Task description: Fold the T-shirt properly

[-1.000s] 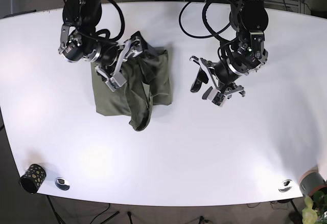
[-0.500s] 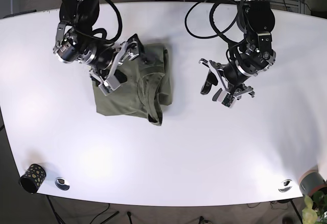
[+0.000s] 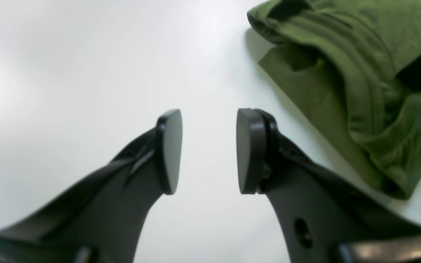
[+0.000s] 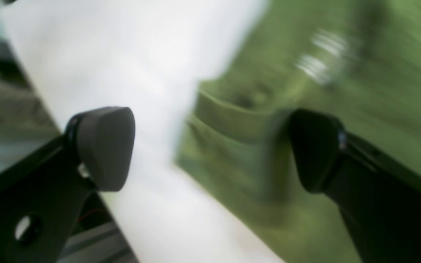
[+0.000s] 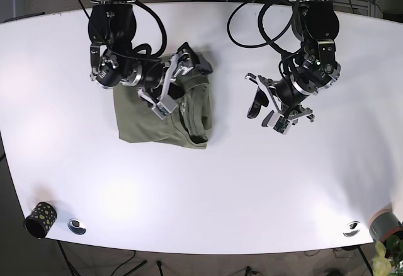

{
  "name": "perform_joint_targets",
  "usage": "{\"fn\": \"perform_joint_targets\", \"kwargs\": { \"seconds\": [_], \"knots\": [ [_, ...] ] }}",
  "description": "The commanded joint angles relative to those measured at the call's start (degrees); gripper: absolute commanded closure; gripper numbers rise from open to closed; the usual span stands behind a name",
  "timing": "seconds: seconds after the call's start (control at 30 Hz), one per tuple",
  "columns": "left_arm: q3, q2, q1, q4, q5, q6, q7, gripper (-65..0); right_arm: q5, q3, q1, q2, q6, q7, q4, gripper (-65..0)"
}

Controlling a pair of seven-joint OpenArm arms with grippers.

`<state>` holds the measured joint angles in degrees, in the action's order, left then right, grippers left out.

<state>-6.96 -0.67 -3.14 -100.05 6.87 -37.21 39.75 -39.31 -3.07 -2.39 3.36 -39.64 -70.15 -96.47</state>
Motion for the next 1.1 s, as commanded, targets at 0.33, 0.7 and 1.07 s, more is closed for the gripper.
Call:
{"fn": "perform_joint_targets", "kwargs": {
  "seconds": [0.33,0.7,1.07],
  "knots": [
    [7.01,3.79,0.81,-1.97,0.55,-0.2,-1.37,-21.7,-1.53,1.18,1.12,4.95,-0.36,1.09,-2.92,-65.0],
    [24.24,3.52,2.74,-0.39,0.38,0.16,-1.37,-21.9,-1.35,-17.63,8.59,8.56,-0.36,1.27,1.92,-64.5],
    [27.93,-4.39,5.82,11.13,0.38,-0.11,-1.2,-21.9,13.16,-19.39,24.59,10.4,-0.36,10.06,25.74,-18.2]
  ]
}}
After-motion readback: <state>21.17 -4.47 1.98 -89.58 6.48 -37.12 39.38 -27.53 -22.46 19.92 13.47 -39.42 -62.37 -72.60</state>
